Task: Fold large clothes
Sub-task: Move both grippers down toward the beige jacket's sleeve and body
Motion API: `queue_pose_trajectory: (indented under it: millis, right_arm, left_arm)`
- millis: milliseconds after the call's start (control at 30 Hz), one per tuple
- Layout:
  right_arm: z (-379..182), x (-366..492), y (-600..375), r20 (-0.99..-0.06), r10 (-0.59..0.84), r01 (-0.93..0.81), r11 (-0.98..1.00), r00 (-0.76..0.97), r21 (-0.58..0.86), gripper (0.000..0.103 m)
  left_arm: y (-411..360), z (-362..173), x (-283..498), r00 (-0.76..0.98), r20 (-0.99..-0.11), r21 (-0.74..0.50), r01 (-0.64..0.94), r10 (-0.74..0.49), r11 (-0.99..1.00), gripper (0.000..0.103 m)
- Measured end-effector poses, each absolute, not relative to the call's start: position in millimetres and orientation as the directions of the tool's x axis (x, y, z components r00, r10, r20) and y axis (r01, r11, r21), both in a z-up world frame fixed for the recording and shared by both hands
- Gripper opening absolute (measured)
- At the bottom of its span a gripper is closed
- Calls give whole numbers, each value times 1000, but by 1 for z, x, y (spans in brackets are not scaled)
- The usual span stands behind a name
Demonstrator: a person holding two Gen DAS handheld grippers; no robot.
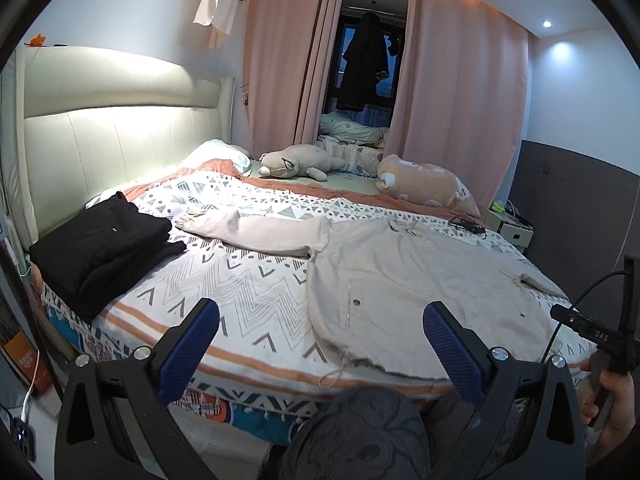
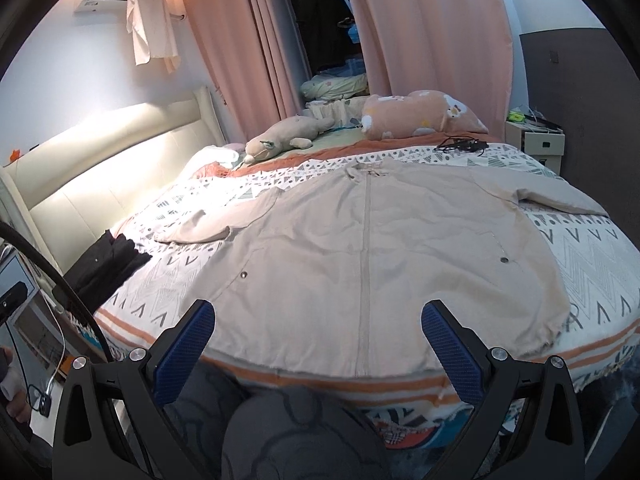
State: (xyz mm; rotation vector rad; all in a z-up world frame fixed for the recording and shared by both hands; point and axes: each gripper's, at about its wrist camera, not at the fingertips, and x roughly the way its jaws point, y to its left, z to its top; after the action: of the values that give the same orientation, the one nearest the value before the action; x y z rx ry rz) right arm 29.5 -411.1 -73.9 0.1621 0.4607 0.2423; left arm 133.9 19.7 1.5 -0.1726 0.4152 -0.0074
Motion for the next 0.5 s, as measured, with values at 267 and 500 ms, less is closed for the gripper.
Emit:
queue_pose_trajectory:
  millis: [267, 500]
  right_arm:
    - [-62, 72, -390, -395, 308, -240, 947, 866, 213, 103]
    - [-57, 121, -368, -408, 335, -274, 940, 849, 204, 103]
  left_arm:
    - [35, 9, 173, 910, -412, -203, -33, -55, 979, 103]
    - [63, 4, 216, 895, -443, -227, -63, -45, 972, 103]
